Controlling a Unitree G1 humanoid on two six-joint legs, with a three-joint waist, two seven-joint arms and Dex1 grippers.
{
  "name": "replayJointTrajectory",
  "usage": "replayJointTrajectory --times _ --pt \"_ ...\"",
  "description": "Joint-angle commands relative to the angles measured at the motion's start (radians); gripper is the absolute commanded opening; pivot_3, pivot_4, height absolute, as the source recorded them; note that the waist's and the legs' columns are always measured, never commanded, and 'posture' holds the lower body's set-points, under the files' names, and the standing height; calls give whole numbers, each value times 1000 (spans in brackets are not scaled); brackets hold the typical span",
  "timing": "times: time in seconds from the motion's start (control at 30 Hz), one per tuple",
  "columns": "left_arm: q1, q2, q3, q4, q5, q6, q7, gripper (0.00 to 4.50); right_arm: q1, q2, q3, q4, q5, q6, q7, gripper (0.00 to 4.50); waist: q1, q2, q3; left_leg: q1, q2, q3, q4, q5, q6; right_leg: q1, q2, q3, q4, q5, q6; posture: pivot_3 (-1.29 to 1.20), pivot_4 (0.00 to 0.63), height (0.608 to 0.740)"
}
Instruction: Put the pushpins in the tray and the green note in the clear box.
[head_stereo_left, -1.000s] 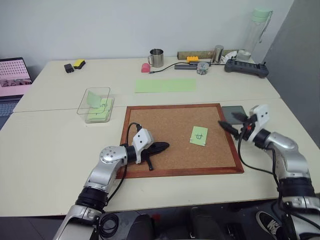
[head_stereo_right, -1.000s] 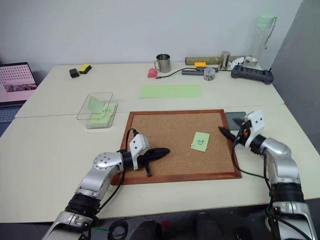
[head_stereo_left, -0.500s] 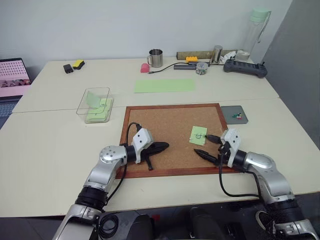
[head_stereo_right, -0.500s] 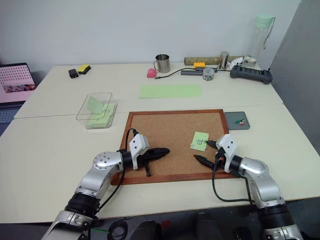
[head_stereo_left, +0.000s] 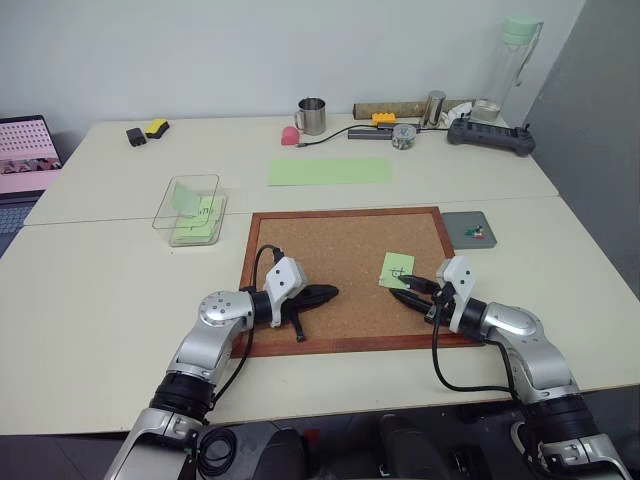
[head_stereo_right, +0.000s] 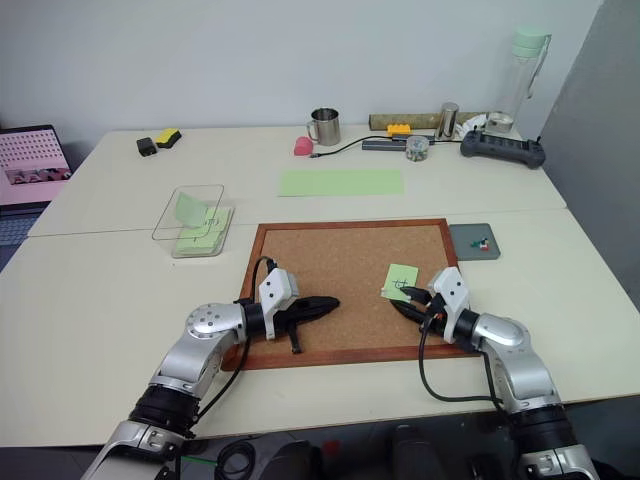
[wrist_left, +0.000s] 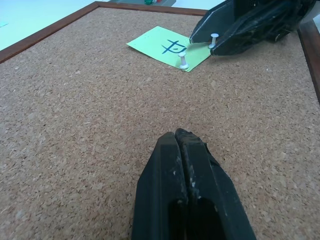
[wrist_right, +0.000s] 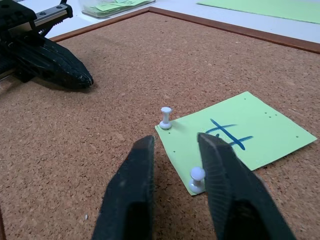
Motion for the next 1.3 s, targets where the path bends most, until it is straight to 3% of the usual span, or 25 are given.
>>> replayJointTrajectory --times 0.03,0.13,0.33,0.63,0.97,1.17,1.3 --pt "29 11 -25 20 21 18 -11 0 9 -7 -20 -7 5 -18 -2 494 0 0 0 0 0 0 0 0 0 0 0 0 0 0 0 0 150 740" --pt "28 12 -26 16 20 21 -12 0 9 -12 -21 -5 -16 -42 -14 47 0 0 0 0 0 0 0 0 0 0 0 0 0 0 0 0 150 740" --pt "28 12 -28 16 20 25 -15 0 9 -9 -30 -24 -8 -49 -23 47 0 0 0 0 0 0 0 0 0 0 0 0 -1 0 0 0 150 740" --pt "35 18 -28 11 19 29 -20 0 15 10 -80 -174 123 29 -24 47 -1 0 0 0 0 0 0 0 0 0 0 0 -1 0 0 0 150 740" --pt "36 19 -28 7 19 33 -19 0 -48 26 -188 -125 185 79 -117 47 -2 0 0 0 0 0 0 0 0 0 0 0 -1 0 0 0 150 740" --pt "36 20 -28 7 19 34 -20 0 -215 -12 -274 130 62 39 -315 47 -6 -1 0 0 0 1 0 0 0 0 0 1 -1 0 0 0 150 740" --pt "32 19 -27 12 23 27 -17 0 -326 -49 -286 333 15 18 -360 47 -6 -1 0 0 0 1 0 0 0 0 0 1 -1 0 0 0 150 740"
